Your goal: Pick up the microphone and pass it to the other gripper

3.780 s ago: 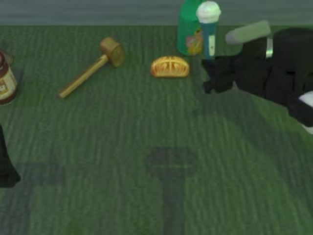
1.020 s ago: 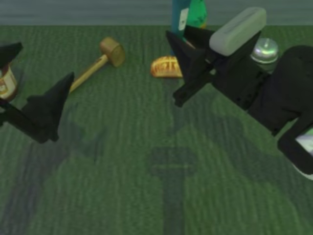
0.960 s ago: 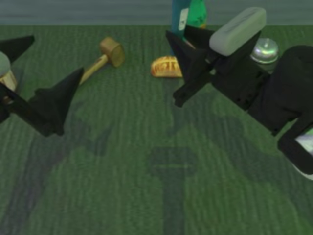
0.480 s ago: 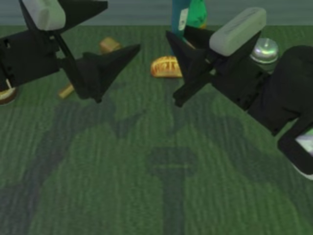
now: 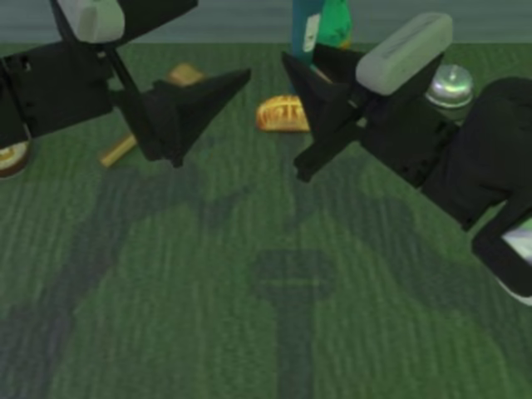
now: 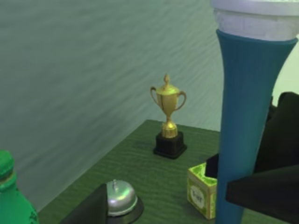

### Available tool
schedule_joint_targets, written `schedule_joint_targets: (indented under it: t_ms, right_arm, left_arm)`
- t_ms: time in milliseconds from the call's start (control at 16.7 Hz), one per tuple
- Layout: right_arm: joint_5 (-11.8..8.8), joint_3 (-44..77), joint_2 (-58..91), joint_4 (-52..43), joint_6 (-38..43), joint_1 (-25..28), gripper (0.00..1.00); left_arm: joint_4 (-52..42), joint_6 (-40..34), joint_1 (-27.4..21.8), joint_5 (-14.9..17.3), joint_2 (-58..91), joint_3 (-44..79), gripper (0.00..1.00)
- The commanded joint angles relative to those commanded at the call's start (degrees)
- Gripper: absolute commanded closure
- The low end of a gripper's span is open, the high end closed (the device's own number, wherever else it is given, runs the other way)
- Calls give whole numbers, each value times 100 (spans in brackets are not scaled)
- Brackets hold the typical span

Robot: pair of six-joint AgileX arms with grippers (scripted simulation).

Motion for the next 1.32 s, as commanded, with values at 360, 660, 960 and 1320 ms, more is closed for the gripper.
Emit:
schedule_joint_targets:
  t_ms: [360, 660, 960, 1320]
  right_arm:
    - [0, 0, 0, 0, 0, 0, 100]
    - [0, 0, 0, 0, 0, 0, 100]
    - [0, 0, 0, 0, 0, 0, 100]
    - [0, 0, 0, 0, 0, 0, 100]
  left_arm:
    - [260, -41, -801, -760, 1102, 890, 0]
    - [399, -62, -1228, -1178, 1703, 1371, 0]
    - [399, -62, -1228, -1178, 1703, 1371, 15]
    - [399, -62, -1228, -1178, 1703, 1371, 60]
